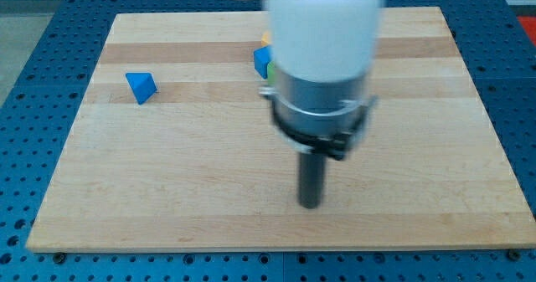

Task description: Move the red star into the green circle

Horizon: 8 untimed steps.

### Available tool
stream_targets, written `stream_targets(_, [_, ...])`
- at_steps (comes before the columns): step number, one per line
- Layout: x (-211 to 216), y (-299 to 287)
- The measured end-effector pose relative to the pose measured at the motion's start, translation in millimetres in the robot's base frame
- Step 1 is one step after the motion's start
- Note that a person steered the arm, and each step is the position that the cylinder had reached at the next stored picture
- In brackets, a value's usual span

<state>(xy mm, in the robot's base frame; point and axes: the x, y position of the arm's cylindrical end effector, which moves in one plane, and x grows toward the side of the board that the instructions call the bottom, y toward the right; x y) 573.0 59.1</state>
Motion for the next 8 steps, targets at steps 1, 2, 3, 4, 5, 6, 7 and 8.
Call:
stream_targets(1, [-37, 61])
stream_targets(2, [-38, 56])
stream_targets(3, [-64, 54])
stream_targets(4, [-104, 53])
stream_targets(5, [-136, 53])
stream_targets(6, [-159, 47])
stream_targets(7, [-175, 37])
stream_targets(8, [-198, 30])
